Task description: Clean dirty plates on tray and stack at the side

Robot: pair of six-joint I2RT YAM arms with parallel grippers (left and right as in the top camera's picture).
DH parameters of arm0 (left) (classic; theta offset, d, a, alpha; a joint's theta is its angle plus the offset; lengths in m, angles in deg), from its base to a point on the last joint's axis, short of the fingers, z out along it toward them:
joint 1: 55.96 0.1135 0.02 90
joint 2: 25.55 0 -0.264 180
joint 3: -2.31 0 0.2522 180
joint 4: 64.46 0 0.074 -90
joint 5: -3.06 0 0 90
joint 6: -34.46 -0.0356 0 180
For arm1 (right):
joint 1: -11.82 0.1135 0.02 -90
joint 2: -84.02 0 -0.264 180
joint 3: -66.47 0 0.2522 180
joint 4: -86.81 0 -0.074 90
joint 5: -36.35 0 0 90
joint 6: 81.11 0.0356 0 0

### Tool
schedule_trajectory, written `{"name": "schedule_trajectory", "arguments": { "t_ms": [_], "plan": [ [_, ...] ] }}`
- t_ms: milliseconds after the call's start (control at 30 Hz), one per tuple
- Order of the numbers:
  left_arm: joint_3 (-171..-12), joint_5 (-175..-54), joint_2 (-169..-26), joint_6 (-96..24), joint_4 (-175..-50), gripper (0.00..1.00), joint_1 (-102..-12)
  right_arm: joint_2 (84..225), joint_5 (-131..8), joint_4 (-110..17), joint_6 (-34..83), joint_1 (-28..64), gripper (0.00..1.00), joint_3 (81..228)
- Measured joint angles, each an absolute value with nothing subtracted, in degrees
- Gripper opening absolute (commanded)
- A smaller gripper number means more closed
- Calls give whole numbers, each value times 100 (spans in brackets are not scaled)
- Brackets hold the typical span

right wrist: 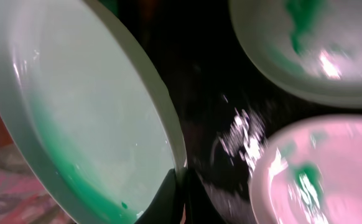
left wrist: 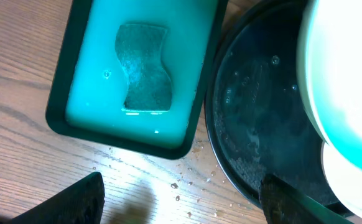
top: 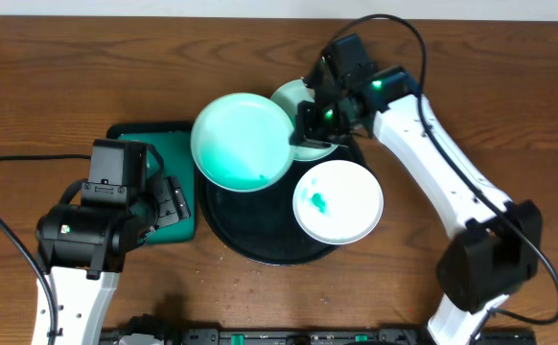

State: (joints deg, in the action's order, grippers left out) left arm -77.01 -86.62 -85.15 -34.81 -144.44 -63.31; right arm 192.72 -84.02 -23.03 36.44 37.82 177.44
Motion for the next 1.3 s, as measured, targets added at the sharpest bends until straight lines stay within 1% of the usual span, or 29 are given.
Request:
{"name": "schedule_trajectory", "arguments": {
  "t_ms": [200,333,433,567,667,733,1033,1300],
  "plan": [
    [-7701,-8662,-8515,-3481,-14448,80,-6331,19375,-8758,-3481,3495,3784,1,17724],
    [-7701,-8662,-8515,-3481,-14448,80,-6331,19375,-8900,-3743,3495,3784,1,17724],
    [-7701,-8662,-8515,-3481,-14457,80,-6331,19375,-8948,-3557,3598,3784,1,17724],
    [-7701,-8664,-8515,-3481,-14498,80,-6331,19375,-8961,-2650,3880,3784,1,17724],
    [-7701,-8662,-8515,-3481,-14503,80,-6331,19375,-8540,-1861,4103,3782,1,17724],
    [-7701,-8662,-8515,-3481,-14509,80,-6331,19375,-8170,-1599,4147,3764,1,17722],
    [-7701,-8662,-8515,-3481,-14509,80,-6331,19375,-6817,-1411,4162,3609,1,17722],
    [-7701,-8662,-8515,-3481,-14507,80,-6331,19375,-6393,-2294,3543,3600,1,17722]
  ]
}}
